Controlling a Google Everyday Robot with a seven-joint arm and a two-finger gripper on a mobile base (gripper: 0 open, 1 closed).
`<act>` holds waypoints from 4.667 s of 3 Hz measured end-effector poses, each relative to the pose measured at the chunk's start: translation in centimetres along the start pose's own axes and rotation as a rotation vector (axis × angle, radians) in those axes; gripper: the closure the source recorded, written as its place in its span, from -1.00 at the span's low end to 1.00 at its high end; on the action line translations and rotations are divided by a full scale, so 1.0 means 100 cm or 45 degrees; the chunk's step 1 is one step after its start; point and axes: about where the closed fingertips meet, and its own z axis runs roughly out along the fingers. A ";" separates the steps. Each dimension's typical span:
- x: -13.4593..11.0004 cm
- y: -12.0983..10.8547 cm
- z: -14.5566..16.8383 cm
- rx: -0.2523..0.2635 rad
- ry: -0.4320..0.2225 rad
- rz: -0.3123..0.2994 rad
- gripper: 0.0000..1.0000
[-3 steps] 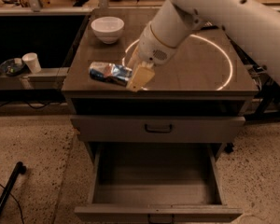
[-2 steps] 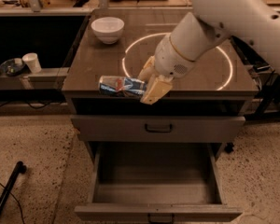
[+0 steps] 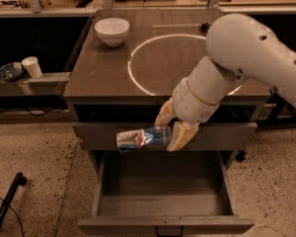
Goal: Place redbull can into middle drawer
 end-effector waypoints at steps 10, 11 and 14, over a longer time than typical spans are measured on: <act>0.133 0.034 0.246 0.293 -0.156 -0.102 1.00; 0.149 0.039 0.290 0.279 -0.230 -0.103 1.00; 0.175 0.064 0.353 0.254 -0.229 -0.053 0.00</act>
Offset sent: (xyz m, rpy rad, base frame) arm -0.0111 -0.0146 -0.0342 0.1352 -0.2037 -0.0158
